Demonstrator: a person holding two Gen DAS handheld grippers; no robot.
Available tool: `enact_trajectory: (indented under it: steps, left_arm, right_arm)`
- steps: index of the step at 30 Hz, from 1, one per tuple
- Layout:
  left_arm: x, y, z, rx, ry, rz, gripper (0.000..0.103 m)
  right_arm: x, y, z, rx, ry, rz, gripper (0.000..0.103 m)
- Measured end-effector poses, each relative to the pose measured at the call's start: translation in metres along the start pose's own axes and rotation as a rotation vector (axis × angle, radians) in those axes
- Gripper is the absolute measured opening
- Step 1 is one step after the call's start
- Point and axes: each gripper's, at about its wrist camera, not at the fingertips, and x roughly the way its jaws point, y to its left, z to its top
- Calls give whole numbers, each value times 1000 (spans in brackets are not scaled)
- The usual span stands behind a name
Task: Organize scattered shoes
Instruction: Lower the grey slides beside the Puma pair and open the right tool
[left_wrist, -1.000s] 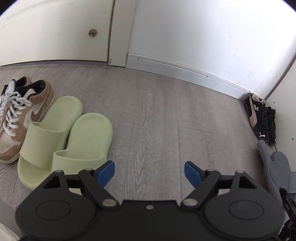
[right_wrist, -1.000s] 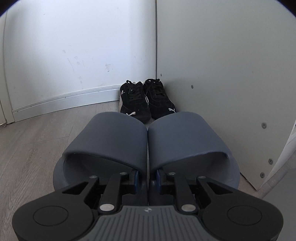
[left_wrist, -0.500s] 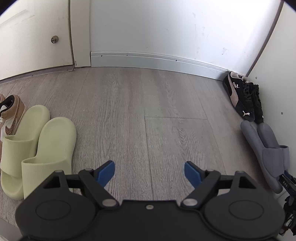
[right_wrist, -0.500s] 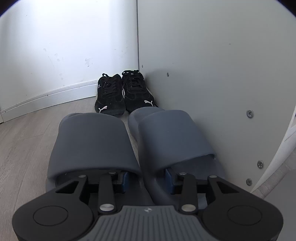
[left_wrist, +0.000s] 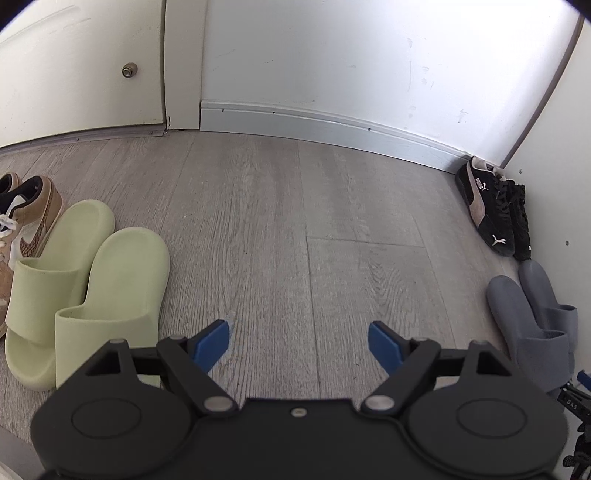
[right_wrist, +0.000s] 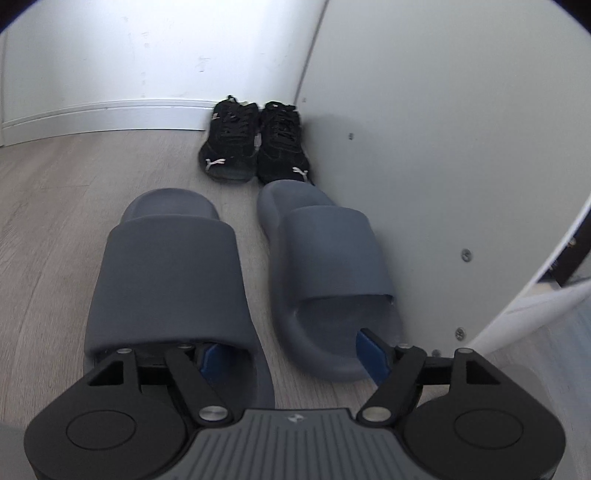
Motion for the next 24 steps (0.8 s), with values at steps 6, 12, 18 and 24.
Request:
enact_trajectory:
  steps: [6,12,18,24]
  left_arm:
    - [-2,6,-2,-12,2,14,83]
    - [-6,9,-2,-2,-14,30,83]
    - [-5,15,-2,-13,-9,31,83]
    - [-3,16,-3,-29,4,19,83]
  right_arm:
    - [12,47,1,-168,-83,-195,75]
    - [26,49,4,-64,-102,-87,78]
    - [14,7,1,180,0,133,81]
    - [-21,17,13,240,-18,203,70]
